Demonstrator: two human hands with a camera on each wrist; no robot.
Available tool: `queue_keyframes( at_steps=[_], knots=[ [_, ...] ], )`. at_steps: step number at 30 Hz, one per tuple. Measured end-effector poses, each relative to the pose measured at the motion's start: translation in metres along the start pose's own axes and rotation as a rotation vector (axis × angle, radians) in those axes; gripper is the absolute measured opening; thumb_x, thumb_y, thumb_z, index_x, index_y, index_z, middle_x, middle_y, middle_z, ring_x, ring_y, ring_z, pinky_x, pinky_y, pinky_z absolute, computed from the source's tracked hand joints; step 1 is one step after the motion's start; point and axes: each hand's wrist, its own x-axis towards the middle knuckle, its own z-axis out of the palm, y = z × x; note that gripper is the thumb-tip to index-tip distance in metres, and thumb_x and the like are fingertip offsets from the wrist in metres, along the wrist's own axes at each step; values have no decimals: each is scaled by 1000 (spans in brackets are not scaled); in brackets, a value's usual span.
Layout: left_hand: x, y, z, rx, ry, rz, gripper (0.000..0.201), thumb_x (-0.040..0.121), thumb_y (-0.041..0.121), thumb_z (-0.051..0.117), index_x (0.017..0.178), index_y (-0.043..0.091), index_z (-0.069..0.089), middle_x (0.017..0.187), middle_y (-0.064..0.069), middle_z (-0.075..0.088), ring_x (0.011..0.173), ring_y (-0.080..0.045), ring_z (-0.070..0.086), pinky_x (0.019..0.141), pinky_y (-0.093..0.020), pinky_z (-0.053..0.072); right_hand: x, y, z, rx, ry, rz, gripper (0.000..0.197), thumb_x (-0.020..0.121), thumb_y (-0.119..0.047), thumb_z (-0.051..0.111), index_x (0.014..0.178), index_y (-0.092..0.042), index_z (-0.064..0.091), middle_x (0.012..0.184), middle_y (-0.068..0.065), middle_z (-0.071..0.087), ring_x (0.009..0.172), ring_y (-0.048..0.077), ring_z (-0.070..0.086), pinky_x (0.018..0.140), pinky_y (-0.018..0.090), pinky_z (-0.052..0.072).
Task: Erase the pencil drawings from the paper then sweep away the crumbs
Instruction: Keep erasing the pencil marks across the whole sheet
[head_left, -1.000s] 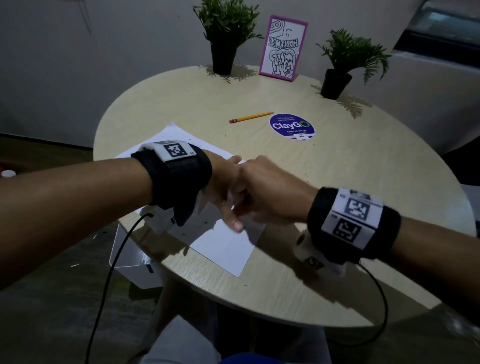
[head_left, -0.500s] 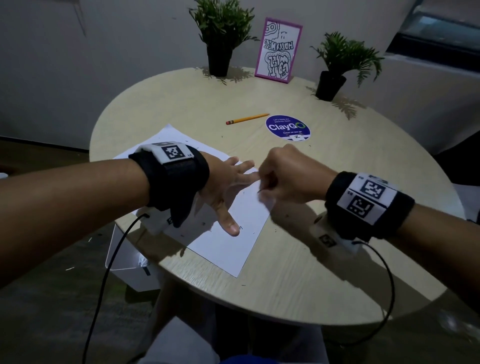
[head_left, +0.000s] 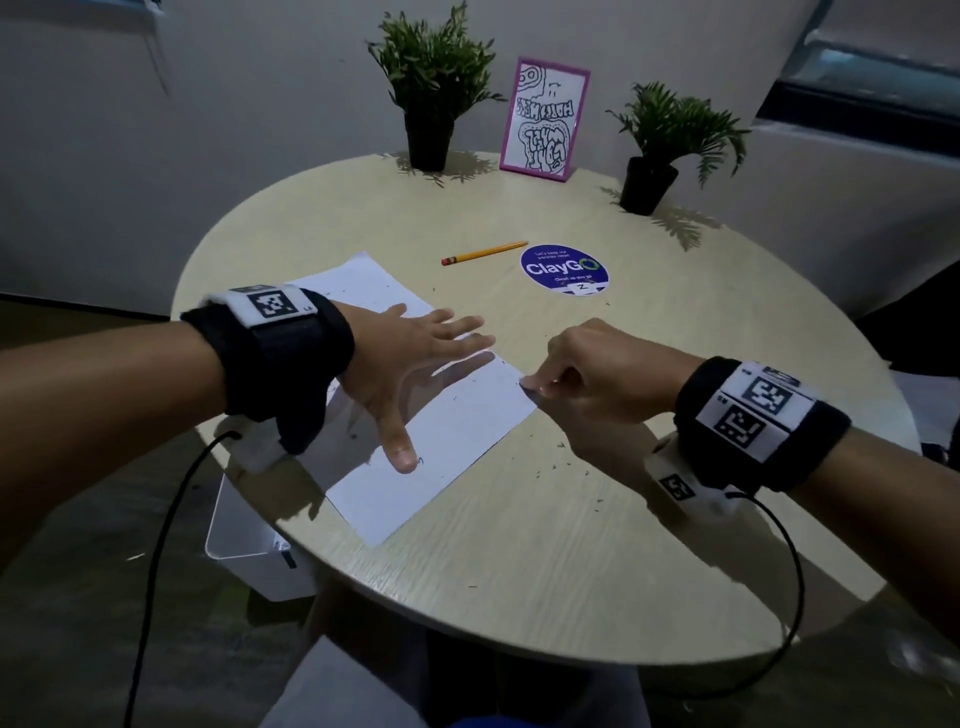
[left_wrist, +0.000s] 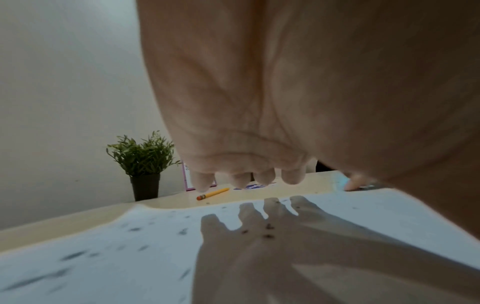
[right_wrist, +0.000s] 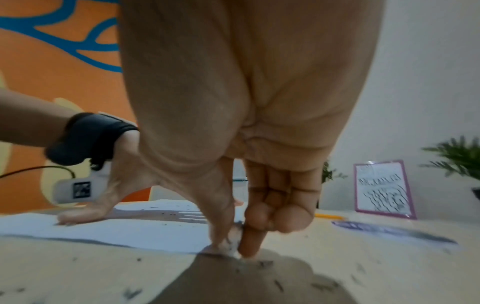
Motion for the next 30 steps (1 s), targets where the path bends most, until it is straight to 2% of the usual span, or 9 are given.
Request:
queue_keyframes(
  at_steps=[2,5,7,10,15,19,22,27,30],
  knots=[
    [-6,-10,-1,18,1,-47,149,50,77,79,153,40,-22,159,14,-31,149,-15,-25,120,-58,-7,-6,-5,-1,-43,-62,-40,24,99,-14,54,83,-5,70,74,19,52,65,24,32,53,22,22],
    [-14,-25,-7,35,-20,-115,145,50,73,82,156,41,-12,161,14,-27,149,-14,-24,121,-56,-6,-17,-16,-9,-13,-159,-110,21,94,-15,56,92,-15,77,69,8,57,67,21,46,54,20,29],
    [-17,-30,-14,36,-47,-143,141,51,70,85,156,41,-6,162,16,-22,150,-12,-20,122,-53,-2,-15,-18,-11,27,-79,-101,23,90,-16,61,101,-24,79,66,-2,61,67,14,53,56,17,33],
    [-16,-21,-23,-4,-25,-138,130,57,72,80,157,43,2,164,18,-11,152,-9,-7,124,-43,6,-4,-17,-5,60,81,-48,14,90,-22,67,99,-19,78,60,-12,58,60,3,52,56,10,34],
    [-2,18,-23,-118,7,-57,106,66,80,62,153,52,9,164,22,-1,151,-13,17,122,-44,16,-1,-18,1,36,39,-45,14,85,-13,71,93,-20,80,62,-17,58,60,-5,52,55,10,34],
    [12,32,-14,-116,-35,-51,108,71,72,69,152,55,0,165,18,-11,153,-14,1,122,-48,15,4,-18,-7,95,128,-39,10,78,-23,84,85,-18,78,67,-11,68,59,-6,58,55,6,37],
    [15,25,-8,-123,-54,-77,117,66,79,68,152,53,-8,162,22,-18,152,-12,-14,122,-53,8,17,-20,-14,89,142,-46,13,76,-23,87,83,-17,78,72,-7,73,60,-7,60,56,5,40],
    [16,21,-7,-104,-90,-98,123,58,87,60,150,54,-13,159,25,-25,150,-13,-20,122,-58,5,34,-25,-11,19,145,-39,7,80,-15,81,87,-13,79,78,1,74,73,11,67,72,34,59],
    [15,26,-11,-96,-115,-108,127,52,88,57,151,52,-12,159,23,-27,150,-16,-21,121,-59,5,21,-30,0,-8,121,-91,5,81,-7,73,80,-12,76,68,-8,66,64,5,61,61,17,48]
  ],
)
